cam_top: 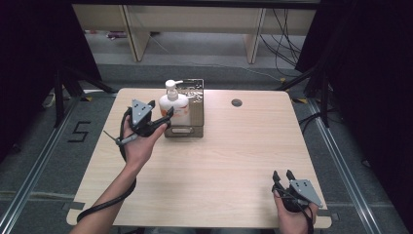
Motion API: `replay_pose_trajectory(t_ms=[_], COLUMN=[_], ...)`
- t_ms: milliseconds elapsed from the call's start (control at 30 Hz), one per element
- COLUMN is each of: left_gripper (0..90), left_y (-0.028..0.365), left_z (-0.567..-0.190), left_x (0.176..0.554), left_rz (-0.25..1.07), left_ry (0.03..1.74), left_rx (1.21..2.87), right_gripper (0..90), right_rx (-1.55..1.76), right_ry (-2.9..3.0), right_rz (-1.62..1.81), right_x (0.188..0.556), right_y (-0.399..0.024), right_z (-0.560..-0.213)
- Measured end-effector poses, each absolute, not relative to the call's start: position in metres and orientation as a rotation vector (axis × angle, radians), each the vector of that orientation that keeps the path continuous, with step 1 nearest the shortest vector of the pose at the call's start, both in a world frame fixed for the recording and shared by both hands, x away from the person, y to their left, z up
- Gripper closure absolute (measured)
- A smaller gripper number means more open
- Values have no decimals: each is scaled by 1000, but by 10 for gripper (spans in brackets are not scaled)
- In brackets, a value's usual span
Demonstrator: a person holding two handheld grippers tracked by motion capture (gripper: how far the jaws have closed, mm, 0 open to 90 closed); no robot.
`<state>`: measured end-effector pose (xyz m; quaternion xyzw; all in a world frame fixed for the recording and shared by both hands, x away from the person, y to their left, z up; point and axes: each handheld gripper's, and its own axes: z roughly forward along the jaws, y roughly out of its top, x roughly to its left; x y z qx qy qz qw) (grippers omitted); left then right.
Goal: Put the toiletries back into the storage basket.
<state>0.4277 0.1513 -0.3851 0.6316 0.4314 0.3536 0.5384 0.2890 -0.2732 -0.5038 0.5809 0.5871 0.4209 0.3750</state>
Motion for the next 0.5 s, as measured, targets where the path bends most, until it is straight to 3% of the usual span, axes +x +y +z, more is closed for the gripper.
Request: replay_pose_trajectory(t_ms=[500], left_gripper=[320], left_y=[193], left_z=[-443], left_x=[392], left_rz=[834], left_ry=[1101], left_rx=[1509], right_gripper=[513], right_rx=[1445], right_ry=[1522], right_rz=[1078], right_x=[291], right_y=[-274], right_z=[-506])
